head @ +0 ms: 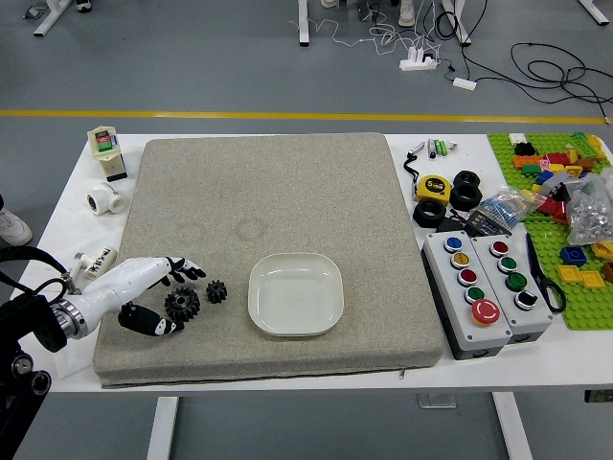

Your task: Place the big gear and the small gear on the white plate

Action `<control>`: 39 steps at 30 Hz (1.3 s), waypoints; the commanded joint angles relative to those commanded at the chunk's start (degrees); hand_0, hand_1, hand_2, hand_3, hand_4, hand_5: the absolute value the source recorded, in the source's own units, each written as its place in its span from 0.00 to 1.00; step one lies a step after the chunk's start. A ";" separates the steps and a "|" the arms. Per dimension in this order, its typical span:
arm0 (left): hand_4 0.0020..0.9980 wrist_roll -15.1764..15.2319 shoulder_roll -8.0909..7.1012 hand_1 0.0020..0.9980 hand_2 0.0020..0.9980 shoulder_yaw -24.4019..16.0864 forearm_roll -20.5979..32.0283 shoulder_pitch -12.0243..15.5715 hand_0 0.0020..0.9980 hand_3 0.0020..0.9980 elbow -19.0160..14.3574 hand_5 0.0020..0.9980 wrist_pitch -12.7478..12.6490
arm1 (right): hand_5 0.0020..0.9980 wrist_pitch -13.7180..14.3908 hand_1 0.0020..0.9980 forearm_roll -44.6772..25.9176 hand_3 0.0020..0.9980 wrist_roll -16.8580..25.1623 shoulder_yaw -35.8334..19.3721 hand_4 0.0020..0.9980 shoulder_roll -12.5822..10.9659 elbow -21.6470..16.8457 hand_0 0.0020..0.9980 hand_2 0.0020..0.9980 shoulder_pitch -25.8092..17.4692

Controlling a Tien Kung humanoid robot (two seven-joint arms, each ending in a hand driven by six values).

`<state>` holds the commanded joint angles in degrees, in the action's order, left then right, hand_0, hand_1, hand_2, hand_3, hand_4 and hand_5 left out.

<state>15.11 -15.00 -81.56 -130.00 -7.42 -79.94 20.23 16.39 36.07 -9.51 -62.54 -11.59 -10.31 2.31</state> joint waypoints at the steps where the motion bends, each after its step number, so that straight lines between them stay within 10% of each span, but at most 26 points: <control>1: 0.82 -0.37 0.02 0.60 0.63 0.02 0.00 -0.07 0.48 0.65 0.07 0.01 -0.56 | 0.73 0.00 0.61 0.02 0.57 -0.02 -0.01 0.77 0.00 0.00 0.61 0.70 0.03; 12: 0.62 -0.81 0.31 0.39 0.44 0.12 0.00 -0.43 0.33 0.54 1.53 0.00 -0.36 | 0.74 0.04 0.61 0.03 0.57 -0.13 -0.03 0.77 0.05 0.00 0.61 0.70 0.24; 39: 0.66 -3.81 0.71 0.34 0.41 6.06 0.00 -3.92 0.29 0.53 -6.53 0.00 -4.93 | 0.74 0.13 0.61 -0.69 0.57 -0.04 0.65 0.76 -0.04 0.00 0.61 0.70 0.42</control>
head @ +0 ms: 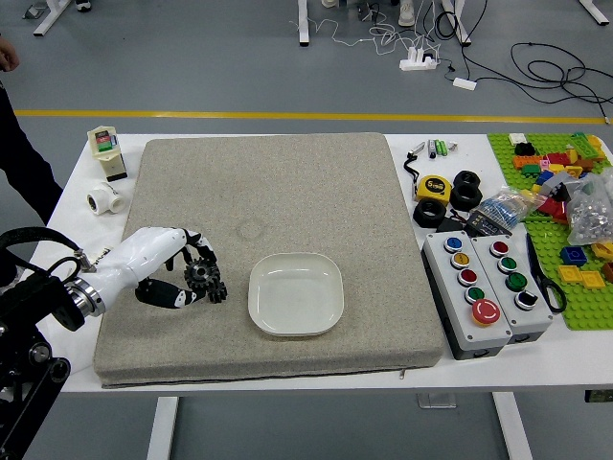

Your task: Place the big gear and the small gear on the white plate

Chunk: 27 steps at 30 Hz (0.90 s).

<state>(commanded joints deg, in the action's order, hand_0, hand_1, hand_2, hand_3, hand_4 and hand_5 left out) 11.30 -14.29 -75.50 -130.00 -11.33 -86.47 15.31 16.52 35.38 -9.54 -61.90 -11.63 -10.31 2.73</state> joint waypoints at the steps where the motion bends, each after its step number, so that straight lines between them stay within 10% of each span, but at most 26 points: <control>1: 0.66 -0.15 0.02 0.34 0.41 1.11 0.00 -0.35 0.29 0.53 -0.78 0.00 0.13 | 0.74 0.00 0.61 -0.04 0.57 0.00 0.11 0.76 -0.02 0.00 0.61 0.70 0.02; 8: 0.66 -0.79 0.77 0.34 0.41 9.23 0.00 -2.83 0.29 0.53 -3.75 0.00 -1.59 | 0.74 0.05 0.61 -0.66 0.57 0.18 0.53 0.76 -0.10 0.00 0.61 0.70 0.10; 14: 0.66 -0.55 3.56 0.35 0.42 14.98 0.00 -7.21 0.29 0.54 3.36 0.00 -7.59 | 0.74 0.11 0.61 -0.87 0.57 0.26 0.92 0.76 -0.24 0.00 0.61 0.70 0.38; 15: 0.78 -0.58 4.00 0.46 0.53 15.49 0.00 -7.75 0.32 0.59 4.65 0.00 -8.57 | 0.74 0.11 0.61 -0.94 0.57 0.27 0.95 0.76 -0.26 0.00 0.61 0.69 0.40; 20: 0.78 -0.66 4.76 0.46 0.53 16.75 0.00 -9.29 0.32 0.59 7.83 0.00 -8.97 | 0.74 0.14 0.61 -1.30 0.57 0.38 1.10 0.76 -0.30 0.00 0.61 0.69 0.44; 21: 1.00 -0.64 4.77 0.63 0.77 16.79 0.00 -9.34 0.45 0.80 7.94 0.15 -8.88 | 0.73 0.15 0.61 -1.31 0.57 0.39 1.11 0.77 -0.31 0.00 0.61 0.70 0.44; 27: 1.00 -0.53 4.78 0.72 0.87 16.60 0.00 -9.35 0.57 0.88 8.35 0.25 -7.61 | 0.74 0.13 0.61 -1.17 0.57 0.43 1.05 0.77 -0.36 0.00 0.61 0.70 0.25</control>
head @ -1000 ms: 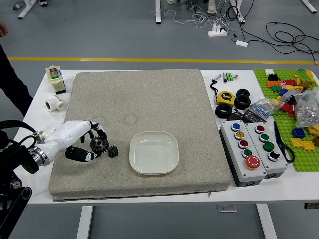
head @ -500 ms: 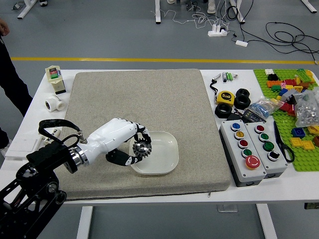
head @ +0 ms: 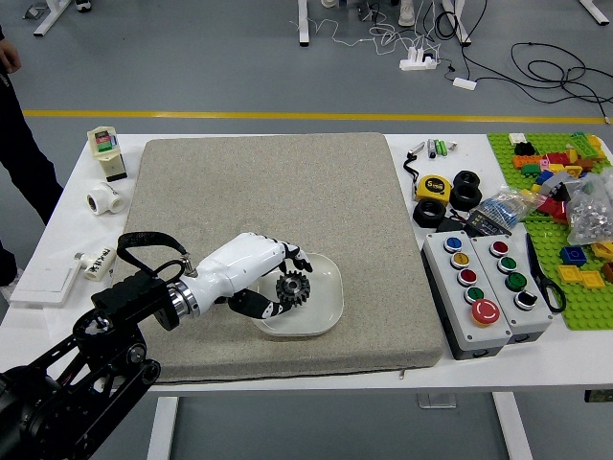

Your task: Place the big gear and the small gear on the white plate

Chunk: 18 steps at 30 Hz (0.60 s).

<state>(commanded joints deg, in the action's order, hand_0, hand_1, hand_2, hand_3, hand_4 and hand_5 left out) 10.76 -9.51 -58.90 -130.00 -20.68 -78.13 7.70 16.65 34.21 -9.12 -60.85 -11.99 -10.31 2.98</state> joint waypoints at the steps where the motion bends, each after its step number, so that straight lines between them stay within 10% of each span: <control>1: 1.00 -0.01 0.00 0.72 0.87 -0.15 0.00 0.07 0.57 0.88 -0.08 0.25 0.22 | 0.74 0.01 0.61 0.04 0.57 -0.02 -0.02 0.77 0.01 0.00 0.61 0.70 -0.04; 17: 0.96 0.57 -2.14 0.75 0.85 -8.37 0.00 1.47 0.60 0.90 -2.40 0.15 3.54 | 0.73 0.04 0.61 0.80 0.57 -0.26 -0.47 0.77 0.13 0.00 0.61 0.69 -0.58; 18: 0.90 0.82 -2.29 0.69 0.75 -9.17 0.00 1.67 0.57 0.71 -2.11 0.11 4.94 | 0.73 0.01 0.61 0.88 0.57 -0.26 -0.49 0.77 0.10 0.00 0.61 0.69 -0.61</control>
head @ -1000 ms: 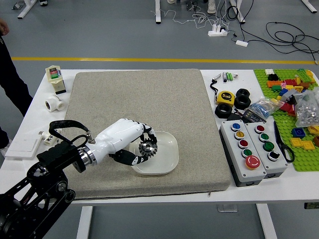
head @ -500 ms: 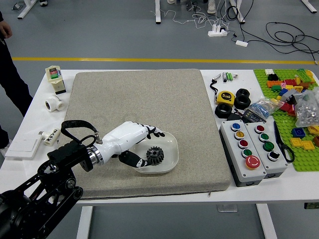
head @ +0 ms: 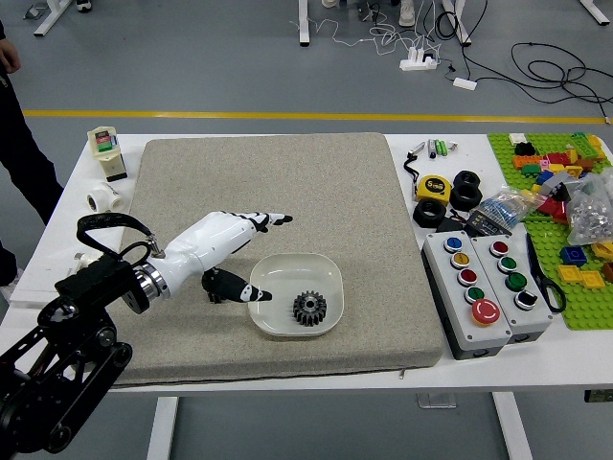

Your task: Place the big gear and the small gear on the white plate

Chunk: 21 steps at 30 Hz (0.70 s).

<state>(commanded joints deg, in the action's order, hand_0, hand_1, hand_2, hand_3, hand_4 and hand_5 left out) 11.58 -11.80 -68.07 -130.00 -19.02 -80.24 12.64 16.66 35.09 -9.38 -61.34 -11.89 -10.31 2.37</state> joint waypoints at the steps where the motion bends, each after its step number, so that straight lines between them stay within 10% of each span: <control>1: 0.90 0.17 -0.08 0.69 0.75 -0.57 0.00 0.14 0.57 0.71 0.20 0.11 1.55 | 0.73 -0.02 0.61 0.05 0.57 0.00 -0.01 0.77 -0.02 0.00 0.61 0.69 -0.02; 5: 0.90 0.61 -0.12 0.69 0.75 -2.44 0.00 1.25 0.57 0.71 2.22 0.11 5.57 | 0.73 -0.05 0.61 0.13 0.57 0.02 -0.23 0.77 0.02 0.00 0.61 0.69 -0.09; 21: 0.88 0.22 -0.66 0.57 0.59 -3.50 0.00 1.70 0.44 0.59 5.95 0.10 5.97 | 0.74 -0.16 0.61 0.39 0.57 -0.02 -0.74 0.77 0.03 0.00 0.61 0.70 0.17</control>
<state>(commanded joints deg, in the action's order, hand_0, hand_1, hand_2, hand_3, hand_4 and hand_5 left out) 11.80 -12.46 -71.57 -130.00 -17.31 -74.29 18.61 16.49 35.48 -9.40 -62.08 -11.86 -10.31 2.53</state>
